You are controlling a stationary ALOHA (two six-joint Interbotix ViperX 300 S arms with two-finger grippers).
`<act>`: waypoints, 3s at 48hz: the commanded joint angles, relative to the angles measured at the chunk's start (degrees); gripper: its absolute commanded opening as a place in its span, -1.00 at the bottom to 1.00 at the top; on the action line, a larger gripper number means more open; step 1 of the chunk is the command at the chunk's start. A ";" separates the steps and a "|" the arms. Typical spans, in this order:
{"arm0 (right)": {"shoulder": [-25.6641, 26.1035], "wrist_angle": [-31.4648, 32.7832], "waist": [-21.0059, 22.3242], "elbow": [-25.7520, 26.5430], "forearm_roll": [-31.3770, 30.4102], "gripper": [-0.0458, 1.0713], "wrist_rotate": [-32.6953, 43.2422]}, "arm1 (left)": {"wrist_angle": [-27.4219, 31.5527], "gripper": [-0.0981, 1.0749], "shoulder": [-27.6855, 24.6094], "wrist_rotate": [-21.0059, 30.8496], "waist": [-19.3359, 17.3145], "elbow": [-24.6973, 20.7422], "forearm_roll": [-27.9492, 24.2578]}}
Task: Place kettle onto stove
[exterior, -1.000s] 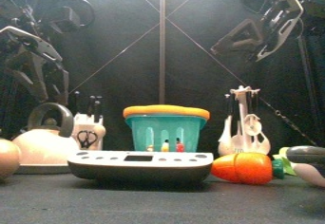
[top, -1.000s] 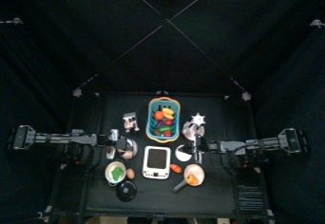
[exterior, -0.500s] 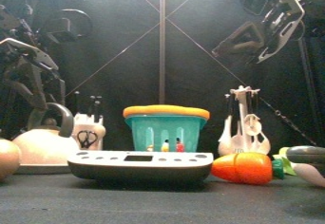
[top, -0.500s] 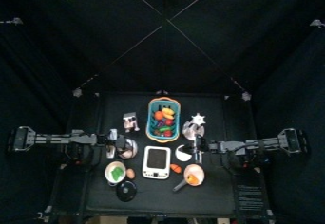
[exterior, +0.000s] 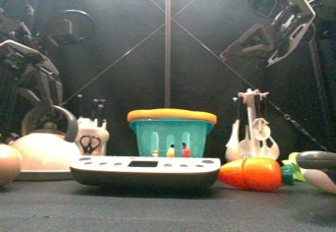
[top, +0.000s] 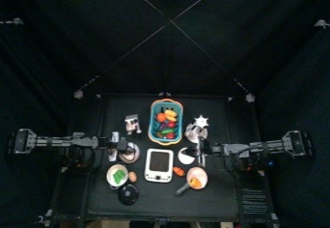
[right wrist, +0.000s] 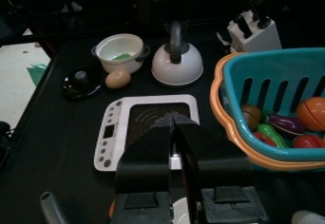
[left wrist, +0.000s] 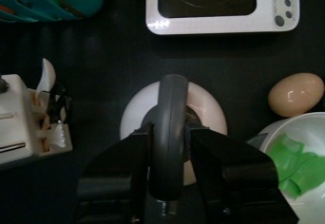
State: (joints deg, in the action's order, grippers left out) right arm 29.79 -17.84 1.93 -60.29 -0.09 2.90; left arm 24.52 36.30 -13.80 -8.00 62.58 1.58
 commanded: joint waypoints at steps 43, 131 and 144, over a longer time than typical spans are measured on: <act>0.26 0.00 0.09 0.35 0.18 -0.89 0.00 | 0.70 0.26 1.67 0.00 2.20 -10.02 8.09; 6.24 10.37 1.23 -3.69 5.27 -0.89 0.09 | -14.94 0.29 -32.52 0.18 9.67 -28.21 8.61; 6.24 10.46 1.76 -3.16 5.27 -0.89 0.09 | -13.27 0.53 -31.55 0.35 9.40 -27.95 10.37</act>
State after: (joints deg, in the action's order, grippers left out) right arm 35.60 -7.21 3.25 -64.78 5.01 2.99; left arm 11.34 3.87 -13.36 1.67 35.33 11.34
